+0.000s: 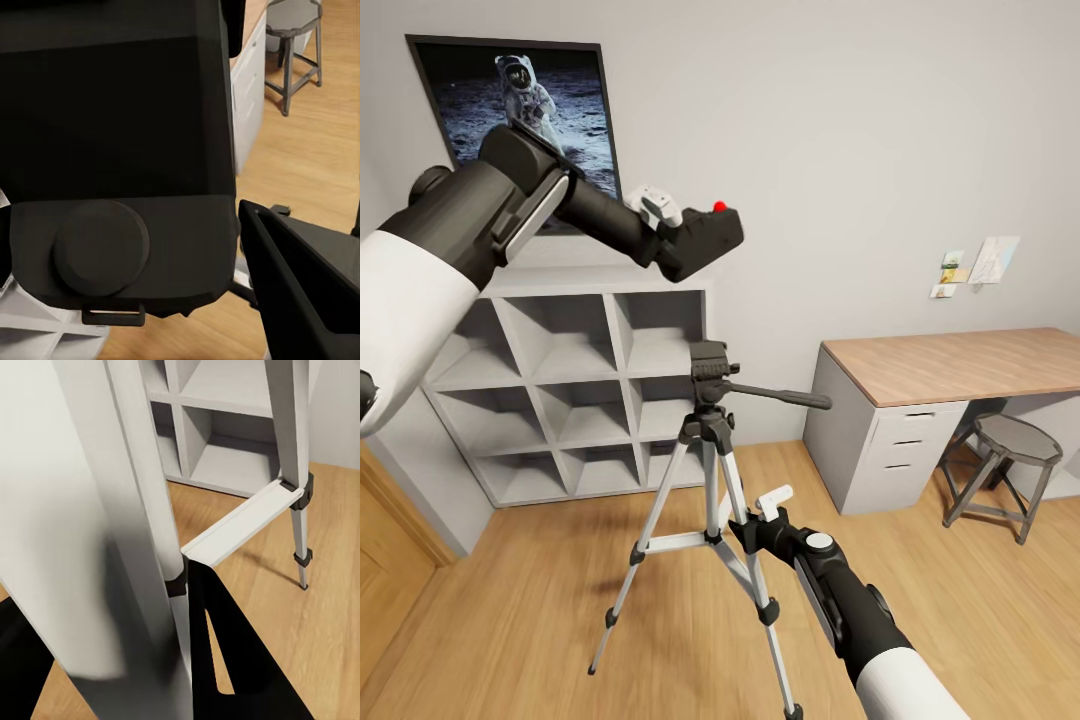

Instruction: Attach the digital camera to the camera tripod in the bedroom.

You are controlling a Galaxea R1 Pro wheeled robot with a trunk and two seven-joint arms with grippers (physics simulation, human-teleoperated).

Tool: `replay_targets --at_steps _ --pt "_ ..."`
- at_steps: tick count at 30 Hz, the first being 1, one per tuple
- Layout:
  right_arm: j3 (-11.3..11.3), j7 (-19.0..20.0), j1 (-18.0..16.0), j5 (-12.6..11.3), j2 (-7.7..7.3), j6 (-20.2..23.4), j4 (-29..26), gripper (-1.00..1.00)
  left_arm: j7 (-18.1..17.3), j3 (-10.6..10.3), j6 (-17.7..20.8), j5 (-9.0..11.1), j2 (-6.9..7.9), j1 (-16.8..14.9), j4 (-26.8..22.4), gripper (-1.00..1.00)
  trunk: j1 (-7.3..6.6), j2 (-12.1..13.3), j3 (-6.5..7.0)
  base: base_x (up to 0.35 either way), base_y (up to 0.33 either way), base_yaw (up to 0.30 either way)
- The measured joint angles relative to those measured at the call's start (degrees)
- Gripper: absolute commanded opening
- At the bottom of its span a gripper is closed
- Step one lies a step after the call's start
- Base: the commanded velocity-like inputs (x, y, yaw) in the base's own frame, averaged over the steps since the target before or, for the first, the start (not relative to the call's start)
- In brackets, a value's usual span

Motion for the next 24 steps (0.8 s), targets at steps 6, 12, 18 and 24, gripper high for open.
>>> replay_targets --at_steps 6,12,18,24 --pt "0.0 0.0 0.0 -0.1 -0.05 0.0 0.0 -1.0 -0.3 -0.2 -1.3 -0.2 0.61 0.0 -1.5 -1.0 0.0 0.0 0.0 0.0 0.0 0.0" --pt "0.0 -0.1 0.0 -0.1 -0.03 0.0 0.0 -1.0 -2.1 -1.3 -2.6 -0.6 1.53 0.0 -1.8 -1.0 0.0 0.0 0.0 0.0 0.0 0.0" --pt "0.0 -0.1 0.0 -0.2 -0.05 0.0 0.0 -1.0 -3.9 -3.3 -3.8 -2.2 1.72 0.0 -1.9 -1.0 0.0 0.0 0.0 0.0 0.0 0.0" --pt "0.0 -0.1 0.0 -0.2 0.0 0.0 0.0 -1.0 -5.7 -5.3 -5.0 -2.8 1.92 0.0 -1.2 -1.0 0.0 0.0 0.0 0.0 0.0 0.0"
